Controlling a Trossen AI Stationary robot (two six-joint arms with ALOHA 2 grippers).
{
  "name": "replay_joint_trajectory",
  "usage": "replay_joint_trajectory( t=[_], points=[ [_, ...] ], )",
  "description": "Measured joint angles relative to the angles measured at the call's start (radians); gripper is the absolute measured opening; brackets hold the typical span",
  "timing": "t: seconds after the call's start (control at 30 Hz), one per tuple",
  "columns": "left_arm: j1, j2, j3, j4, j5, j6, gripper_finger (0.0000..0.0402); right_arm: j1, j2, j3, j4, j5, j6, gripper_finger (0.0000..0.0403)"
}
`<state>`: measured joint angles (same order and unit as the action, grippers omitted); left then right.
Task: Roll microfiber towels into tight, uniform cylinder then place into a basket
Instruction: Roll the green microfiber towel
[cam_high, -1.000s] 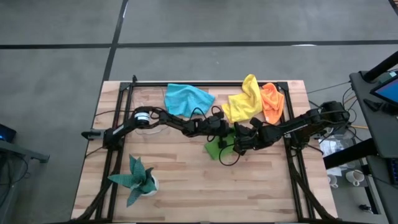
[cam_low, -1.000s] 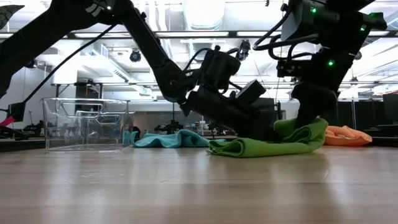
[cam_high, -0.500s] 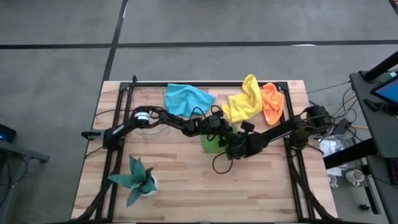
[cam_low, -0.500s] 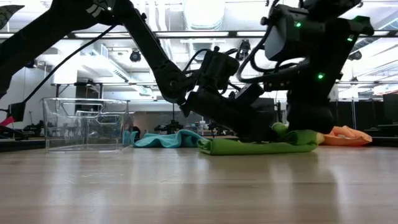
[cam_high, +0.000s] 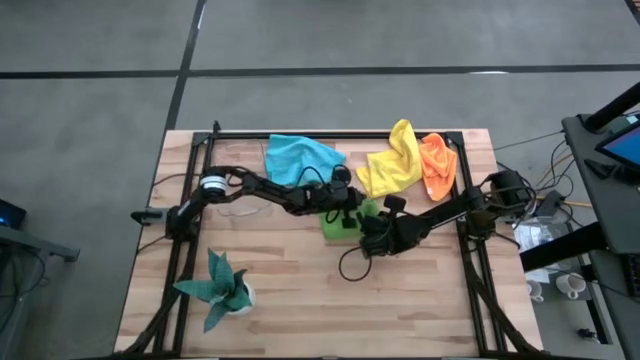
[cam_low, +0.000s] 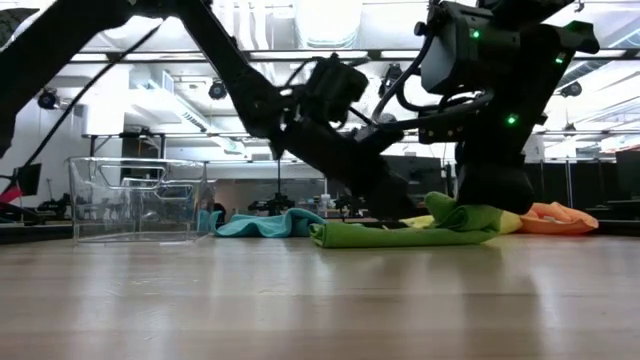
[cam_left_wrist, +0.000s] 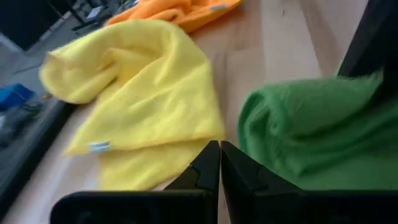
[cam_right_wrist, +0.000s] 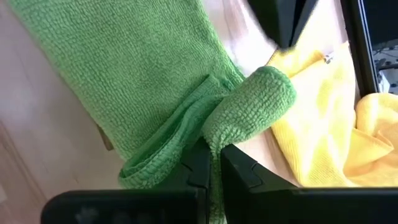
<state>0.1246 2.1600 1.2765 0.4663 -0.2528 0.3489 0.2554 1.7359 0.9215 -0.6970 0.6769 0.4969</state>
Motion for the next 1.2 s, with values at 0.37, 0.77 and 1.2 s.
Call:
replay_joint_trajectory(
  t=[0.37, 0.77, 1.2],
  points=[
    [-0.057, -0.178, -0.33, 0.028, -0.029, -0.055, 0.0, 0.0, 0.0, 0.006, 0.045, 0.005, 0.015, 0.0011],
    [-0.104, -0.174, -0.407, 0.169, -0.059, -0.15, 0.0, -0.001, -0.001, 0.008, 0.077, -0.001, 0.018, 0.0011],
    [-0.112, -0.169, -0.399, 0.151, -0.059, -0.19, 0.0, -0.014, -0.001, 0.017, 0.165, -0.022, -0.003, 0.0011]
  ],
)
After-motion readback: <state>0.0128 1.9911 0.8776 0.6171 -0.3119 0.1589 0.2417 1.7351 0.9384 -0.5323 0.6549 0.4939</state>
